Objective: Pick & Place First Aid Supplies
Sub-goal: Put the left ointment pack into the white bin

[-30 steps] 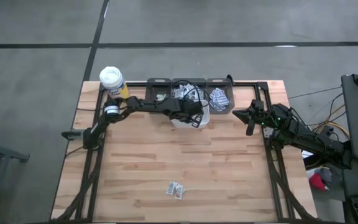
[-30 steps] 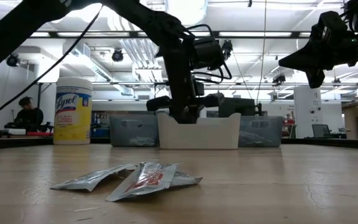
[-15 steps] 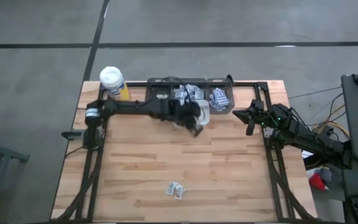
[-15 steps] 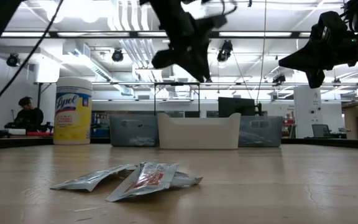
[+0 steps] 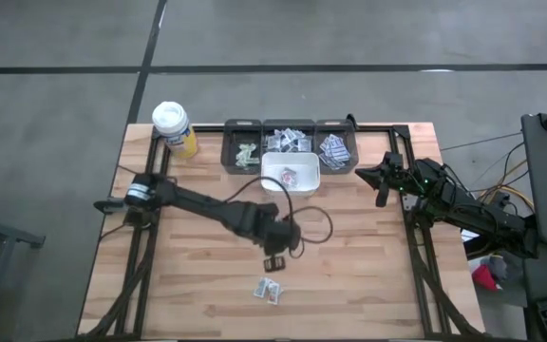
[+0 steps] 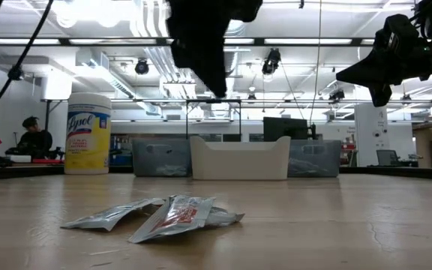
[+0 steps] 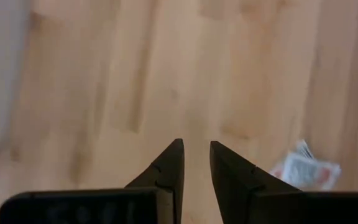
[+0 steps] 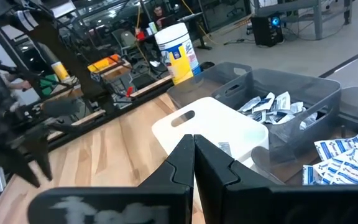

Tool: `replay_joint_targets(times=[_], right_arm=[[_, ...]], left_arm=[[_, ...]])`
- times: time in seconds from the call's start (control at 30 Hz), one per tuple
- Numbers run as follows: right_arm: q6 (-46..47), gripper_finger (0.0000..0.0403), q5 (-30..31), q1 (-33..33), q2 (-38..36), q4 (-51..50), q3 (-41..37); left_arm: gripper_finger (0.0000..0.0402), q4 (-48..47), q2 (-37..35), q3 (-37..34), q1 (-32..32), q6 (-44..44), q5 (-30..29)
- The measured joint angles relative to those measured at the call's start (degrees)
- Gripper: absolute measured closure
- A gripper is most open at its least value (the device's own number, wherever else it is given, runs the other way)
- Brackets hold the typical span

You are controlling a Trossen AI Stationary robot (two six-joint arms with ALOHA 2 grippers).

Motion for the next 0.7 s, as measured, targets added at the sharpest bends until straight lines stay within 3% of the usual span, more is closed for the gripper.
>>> replay_joint_targets(times=[0.33, 0.53, 0.7], right_arm=[[0.00, 0.0394, 0.00, 0.00, 0.11, 0.00, 0.00], [0.00, 0.0394, 0.00, 0.00, 0.11, -0.04, -0.02], [0.00, 0.0394, 0.00, 0.00, 0.11, -0.04, 0.00]], left_arm=[[0.0331, 7.37, 0.01, -7.94, -2.73, 2.62, 15.62], [0.0333, 15.49, 0.01, -12.02, -4.78, 2.95, 16.68], [0.0333, 16.09, 0.01, -15.38, -6.80, 3.42, 17.27]])
